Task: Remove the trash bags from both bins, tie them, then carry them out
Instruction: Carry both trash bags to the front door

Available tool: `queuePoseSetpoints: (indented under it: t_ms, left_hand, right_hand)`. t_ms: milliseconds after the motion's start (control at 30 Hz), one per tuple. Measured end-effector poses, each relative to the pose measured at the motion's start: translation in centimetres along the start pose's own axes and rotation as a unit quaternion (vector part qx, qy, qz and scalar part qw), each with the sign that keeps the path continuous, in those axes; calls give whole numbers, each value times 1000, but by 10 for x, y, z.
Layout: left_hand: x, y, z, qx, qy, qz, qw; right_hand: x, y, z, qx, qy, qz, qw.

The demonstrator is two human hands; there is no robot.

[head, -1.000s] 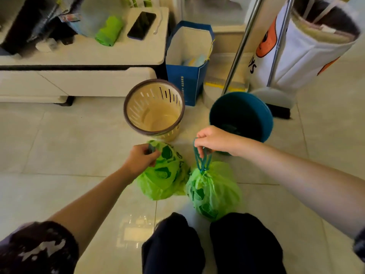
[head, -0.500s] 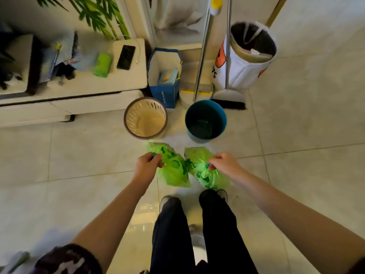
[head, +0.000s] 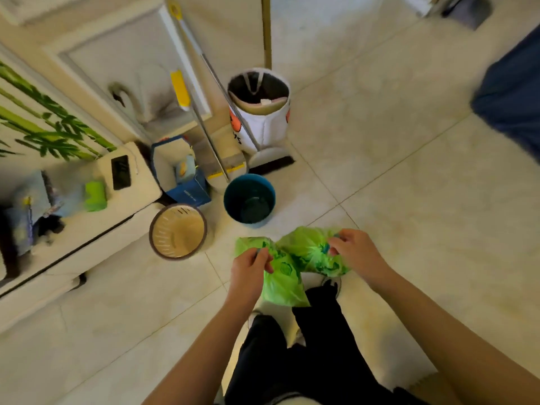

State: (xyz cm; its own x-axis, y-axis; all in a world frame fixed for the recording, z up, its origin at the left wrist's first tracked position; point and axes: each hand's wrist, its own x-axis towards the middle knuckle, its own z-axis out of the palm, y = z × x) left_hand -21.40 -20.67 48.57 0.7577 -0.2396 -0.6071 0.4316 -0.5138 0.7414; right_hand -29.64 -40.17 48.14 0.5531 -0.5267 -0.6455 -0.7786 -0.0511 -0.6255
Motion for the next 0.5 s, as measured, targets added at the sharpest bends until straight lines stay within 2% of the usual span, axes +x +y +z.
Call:
queuePoseSetpoints:
  t_ms: [167,500]
  left_hand:
    - [-12,42,67,56,-61,32,996]
    - [-33,153,245,57,-110,113,986]
  right_hand:
    - [-20,34,-81,40,85,-1,996]
    - [-29,93,-240,120,151,-24,981]
